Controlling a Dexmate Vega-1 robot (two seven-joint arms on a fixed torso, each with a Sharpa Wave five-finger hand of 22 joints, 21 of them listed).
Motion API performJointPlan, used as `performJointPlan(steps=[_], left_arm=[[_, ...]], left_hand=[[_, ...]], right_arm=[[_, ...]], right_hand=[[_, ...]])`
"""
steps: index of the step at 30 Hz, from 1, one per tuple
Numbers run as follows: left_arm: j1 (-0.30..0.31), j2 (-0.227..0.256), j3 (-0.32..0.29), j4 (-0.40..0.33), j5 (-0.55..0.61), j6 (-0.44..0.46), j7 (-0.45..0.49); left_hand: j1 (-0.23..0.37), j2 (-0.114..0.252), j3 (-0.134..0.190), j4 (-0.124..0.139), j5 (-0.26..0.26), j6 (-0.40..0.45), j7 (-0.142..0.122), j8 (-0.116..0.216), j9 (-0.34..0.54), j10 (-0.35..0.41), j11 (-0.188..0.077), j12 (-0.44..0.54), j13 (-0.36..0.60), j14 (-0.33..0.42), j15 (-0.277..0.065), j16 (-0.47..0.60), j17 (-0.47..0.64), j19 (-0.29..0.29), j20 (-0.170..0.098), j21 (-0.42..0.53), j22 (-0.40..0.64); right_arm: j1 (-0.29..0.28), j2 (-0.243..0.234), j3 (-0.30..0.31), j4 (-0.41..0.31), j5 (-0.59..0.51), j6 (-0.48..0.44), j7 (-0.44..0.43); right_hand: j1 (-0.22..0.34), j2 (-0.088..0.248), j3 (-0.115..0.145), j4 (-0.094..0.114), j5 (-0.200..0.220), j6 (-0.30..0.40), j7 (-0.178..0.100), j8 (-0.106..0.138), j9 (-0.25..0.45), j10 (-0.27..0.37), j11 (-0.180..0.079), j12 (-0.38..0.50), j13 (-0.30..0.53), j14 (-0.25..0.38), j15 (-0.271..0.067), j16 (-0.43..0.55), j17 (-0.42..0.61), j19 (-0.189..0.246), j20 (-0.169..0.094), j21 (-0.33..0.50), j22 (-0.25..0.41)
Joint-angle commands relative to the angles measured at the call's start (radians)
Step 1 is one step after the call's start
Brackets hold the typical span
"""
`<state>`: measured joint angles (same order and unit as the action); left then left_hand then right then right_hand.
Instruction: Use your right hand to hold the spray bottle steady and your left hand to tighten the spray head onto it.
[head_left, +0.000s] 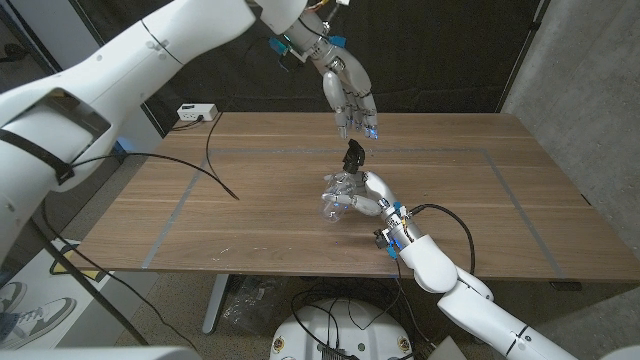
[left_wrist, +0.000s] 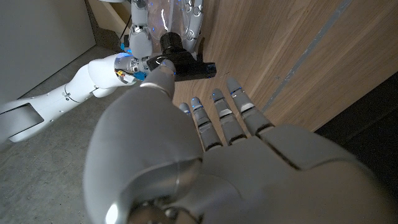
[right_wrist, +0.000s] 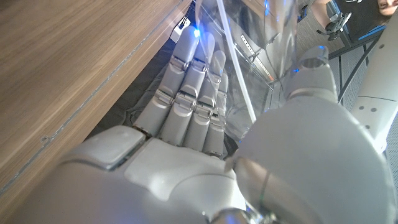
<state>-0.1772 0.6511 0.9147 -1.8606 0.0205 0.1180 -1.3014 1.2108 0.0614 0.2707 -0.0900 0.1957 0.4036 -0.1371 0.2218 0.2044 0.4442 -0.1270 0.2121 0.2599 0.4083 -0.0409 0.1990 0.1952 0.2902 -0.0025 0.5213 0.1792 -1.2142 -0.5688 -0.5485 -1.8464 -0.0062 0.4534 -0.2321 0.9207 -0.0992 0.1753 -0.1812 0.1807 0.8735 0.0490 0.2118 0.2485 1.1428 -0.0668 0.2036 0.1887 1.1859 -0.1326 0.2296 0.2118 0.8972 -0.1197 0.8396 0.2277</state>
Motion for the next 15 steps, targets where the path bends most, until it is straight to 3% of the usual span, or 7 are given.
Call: performJointPlan(steps=[1,9,15], left_arm=[[-0.026,-0.092,0.038,0.14,-0.015,-0.107,-0.029],[-0.028,-0.116,0.042,0.174,-0.039,-0.125,-0.038],[-0.036,-0.119,0.039,0.198,-0.077,-0.138,-0.068]], left_hand=[[0.001,0.001,-0.001,-0.004,-0.001,0.002,0.003,-0.002,0.003,0.006,0.008,-0.003,0.001,-0.003,-0.067,0.001,0.002,0.005,-0.012,-0.002,0.004],[-0.007,0.002,-0.004,-0.001,-0.004,0.009,0.011,-0.001,0.003,0.032,0.02,0.007,-0.002,0.029,-0.069,0.014,0.002,0.025,-0.013,0.003,0.004],[-0.025,0.001,-0.013,0.006,-0.006,0.038,0.007,0.008,0.003,0.074,0.007,0.021,-0.006,0.087,-0.086,0.033,0.002,0.061,-0.015,0.015,0.006]], right_arm=[[-0.005,0.008,0.0,-0.01,-0.002,0.014,0.011],[-0.005,0.008,0.004,-0.005,0.003,0.011,0.016],[-0.004,0.007,0.008,-0.006,0.013,0.005,0.021]], right_hand=[[0.237,0.249,0.061,0.055,0.001,0.161,-0.151,0.006,0.004,0.079,-0.079,0.004,0.001,0.098,-0.099,0.004,0.003,-0.007,-0.094,0.008,0.0],[0.238,0.249,0.062,0.055,0.001,0.161,-0.151,0.005,0.004,0.079,-0.077,0.004,0.001,0.098,-0.099,0.003,0.003,-0.01,-0.094,0.013,-0.002],[0.238,0.249,0.062,0.055,0.001,0.161,-0.152,0.005,0.004,0.077,-0.076,0.003,0.001,0.098,-0.099,0.004,0.003,-0.012,-0.094,0.015,-0.003]])
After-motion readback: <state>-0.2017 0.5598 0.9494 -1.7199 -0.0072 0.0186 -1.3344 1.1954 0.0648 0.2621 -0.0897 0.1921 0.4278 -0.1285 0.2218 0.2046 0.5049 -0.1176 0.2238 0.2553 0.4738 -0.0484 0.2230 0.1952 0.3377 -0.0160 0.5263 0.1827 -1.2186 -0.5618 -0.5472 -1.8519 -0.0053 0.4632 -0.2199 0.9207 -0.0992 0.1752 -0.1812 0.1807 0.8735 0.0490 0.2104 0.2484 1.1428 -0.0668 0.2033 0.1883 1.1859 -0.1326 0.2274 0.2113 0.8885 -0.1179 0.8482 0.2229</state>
